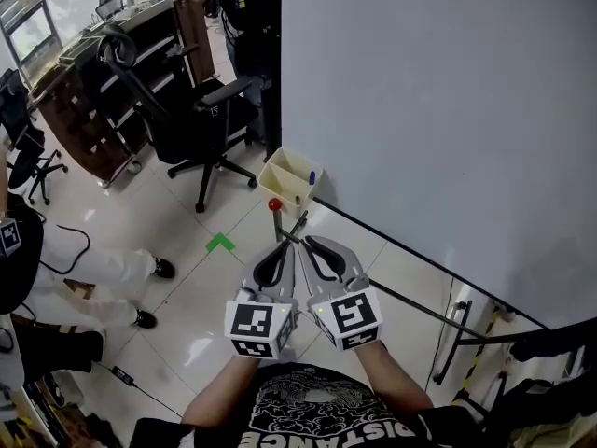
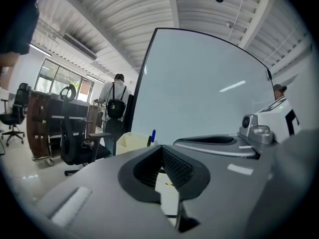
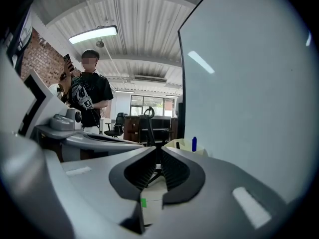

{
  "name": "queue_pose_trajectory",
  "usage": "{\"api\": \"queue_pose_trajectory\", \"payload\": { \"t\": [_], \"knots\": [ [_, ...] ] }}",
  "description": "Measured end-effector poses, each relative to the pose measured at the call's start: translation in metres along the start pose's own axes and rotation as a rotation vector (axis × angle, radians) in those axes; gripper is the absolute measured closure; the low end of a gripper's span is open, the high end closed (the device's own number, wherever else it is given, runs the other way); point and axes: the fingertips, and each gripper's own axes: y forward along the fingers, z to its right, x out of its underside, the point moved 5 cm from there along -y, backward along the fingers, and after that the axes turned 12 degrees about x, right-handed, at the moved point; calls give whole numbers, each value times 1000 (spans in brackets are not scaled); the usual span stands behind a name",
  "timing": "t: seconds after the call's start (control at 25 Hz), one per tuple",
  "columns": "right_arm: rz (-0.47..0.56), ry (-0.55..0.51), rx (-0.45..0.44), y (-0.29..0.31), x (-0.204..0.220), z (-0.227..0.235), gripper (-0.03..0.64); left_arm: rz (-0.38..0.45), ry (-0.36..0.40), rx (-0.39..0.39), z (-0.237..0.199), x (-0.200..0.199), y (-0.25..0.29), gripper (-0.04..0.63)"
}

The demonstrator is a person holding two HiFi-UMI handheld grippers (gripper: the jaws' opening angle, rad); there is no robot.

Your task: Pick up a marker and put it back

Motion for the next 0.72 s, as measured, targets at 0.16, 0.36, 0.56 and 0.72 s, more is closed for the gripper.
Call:
{"api": "queue_pose_trajectory", "payload": {
  "t": [0.16, 0.36, 0.56, 0.72],
  "knots": [
    [-9, -6, 21, 23, -3, 4, 611, -6, -3, 15, -19, -5, 9, 591],
    [-26, -14, 54, 44, -2, 5, 584, -11, -8, 29, -37, -8, 9, 591],
    [-38, -21, 91, 63, -2, 9, 533, -25, -12, 54, -49, -8, 15, 591],
    [-54, -29, 121, 78, 2, 14, 480, -37, -17, 82, -56, -11, 21, 591]
  ]
}}
